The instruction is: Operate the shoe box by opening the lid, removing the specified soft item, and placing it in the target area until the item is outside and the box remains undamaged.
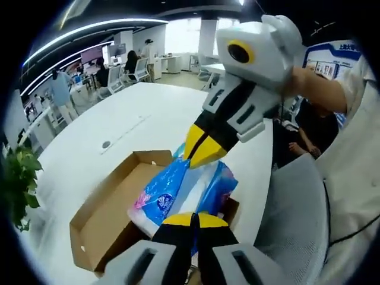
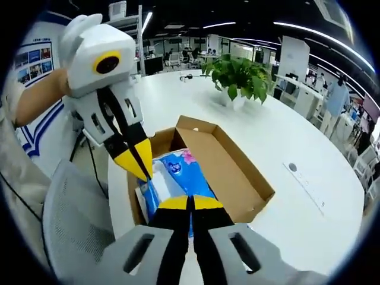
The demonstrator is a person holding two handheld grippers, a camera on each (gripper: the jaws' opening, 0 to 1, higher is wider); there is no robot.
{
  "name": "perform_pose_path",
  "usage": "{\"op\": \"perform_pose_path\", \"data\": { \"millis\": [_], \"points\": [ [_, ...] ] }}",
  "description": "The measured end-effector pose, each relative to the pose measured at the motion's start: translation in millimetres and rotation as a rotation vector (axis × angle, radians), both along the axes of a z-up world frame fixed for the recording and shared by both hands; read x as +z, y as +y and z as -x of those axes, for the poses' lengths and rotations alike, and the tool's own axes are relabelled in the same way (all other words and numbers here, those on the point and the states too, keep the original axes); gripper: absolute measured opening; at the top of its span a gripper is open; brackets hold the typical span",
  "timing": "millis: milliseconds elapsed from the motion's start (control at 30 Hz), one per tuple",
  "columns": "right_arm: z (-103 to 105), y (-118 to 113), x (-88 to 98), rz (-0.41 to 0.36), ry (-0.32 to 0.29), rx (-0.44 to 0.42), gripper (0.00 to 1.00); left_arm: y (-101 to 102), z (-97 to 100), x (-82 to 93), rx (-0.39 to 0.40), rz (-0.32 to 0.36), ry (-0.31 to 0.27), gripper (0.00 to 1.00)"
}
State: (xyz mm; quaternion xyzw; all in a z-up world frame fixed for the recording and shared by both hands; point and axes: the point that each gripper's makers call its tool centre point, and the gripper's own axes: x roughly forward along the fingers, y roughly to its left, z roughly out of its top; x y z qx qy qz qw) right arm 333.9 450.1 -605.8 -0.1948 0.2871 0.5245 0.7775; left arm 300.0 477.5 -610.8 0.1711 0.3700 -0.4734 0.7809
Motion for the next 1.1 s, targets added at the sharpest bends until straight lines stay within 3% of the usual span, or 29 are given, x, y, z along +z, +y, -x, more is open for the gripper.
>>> {"op": "perform_pose_path", "data": {
  "millis": [600,1100],
  "points": [
    [1.5,-90.7,-2.6,0.070,0.028,-0.038,0.00,-91.3,3.0,-0.1,-0.136,0.023,0.010,0.00],
    [-12.7,-157.0,-5.5,0.113,0.043,-0.055,0.00,-155.6,-10.2,0.4,-0.199,0.046,-0.012,0.00]
  ]
}}
